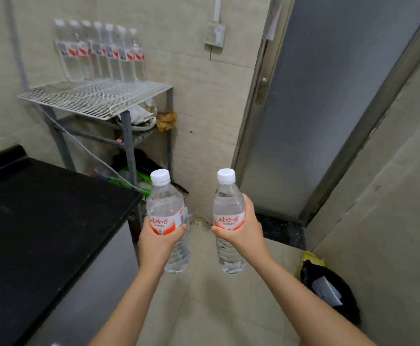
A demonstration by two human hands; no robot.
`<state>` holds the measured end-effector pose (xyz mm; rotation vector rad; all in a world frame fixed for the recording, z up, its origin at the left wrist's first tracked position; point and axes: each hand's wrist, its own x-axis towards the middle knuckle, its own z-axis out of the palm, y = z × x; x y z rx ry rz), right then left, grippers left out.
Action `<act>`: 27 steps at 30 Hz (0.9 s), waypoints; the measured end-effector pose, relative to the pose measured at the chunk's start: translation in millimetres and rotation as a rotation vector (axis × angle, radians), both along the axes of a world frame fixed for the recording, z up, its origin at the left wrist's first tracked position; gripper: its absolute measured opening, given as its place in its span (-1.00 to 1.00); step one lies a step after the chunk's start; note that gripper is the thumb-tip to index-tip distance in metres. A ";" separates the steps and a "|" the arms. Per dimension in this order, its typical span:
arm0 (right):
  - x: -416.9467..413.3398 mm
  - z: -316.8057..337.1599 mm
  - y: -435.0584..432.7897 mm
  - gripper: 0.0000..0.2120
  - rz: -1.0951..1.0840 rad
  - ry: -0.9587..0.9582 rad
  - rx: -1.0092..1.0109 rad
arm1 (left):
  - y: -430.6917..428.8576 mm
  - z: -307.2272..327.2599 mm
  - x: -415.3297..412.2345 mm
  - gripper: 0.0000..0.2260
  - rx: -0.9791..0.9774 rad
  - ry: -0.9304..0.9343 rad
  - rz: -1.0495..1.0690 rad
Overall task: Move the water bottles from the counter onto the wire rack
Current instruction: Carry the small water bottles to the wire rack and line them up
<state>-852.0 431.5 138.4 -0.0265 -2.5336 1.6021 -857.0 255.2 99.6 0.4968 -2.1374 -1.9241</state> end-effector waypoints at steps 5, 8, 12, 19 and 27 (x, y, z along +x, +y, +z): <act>-52.0 -13.3 14.1 -0.36 -0.002 -0.028 -0.027 | 19.4 0.6 -50.2 -0.54 -0.052 -0.003 -0.025; -86.8 -22.4 31.9 -0.29 0.029 -0.050 -0.029 | 34.7 -0.6 -77.5 -0.54 -0.054 -0.019 -0.030; -143.2 -27.6 63.0 -0.25 0.114 -0.063 -0.024 | 60.1 -6.8 -122.6 -0.51 -0.084 -0.034 0.010; -248.9 -19.0 123.9 -0.24 0.286 -0.030 0.000 | 112.2 -0.3 -197.3 -0.50 -0.066 -0.009 0.160; -331.8 -21.7 122.8 -0.25 0.461 -0.034 -0.046 | 121.8 11.8 -234.8 -0.51 -0.065 0.007 0.331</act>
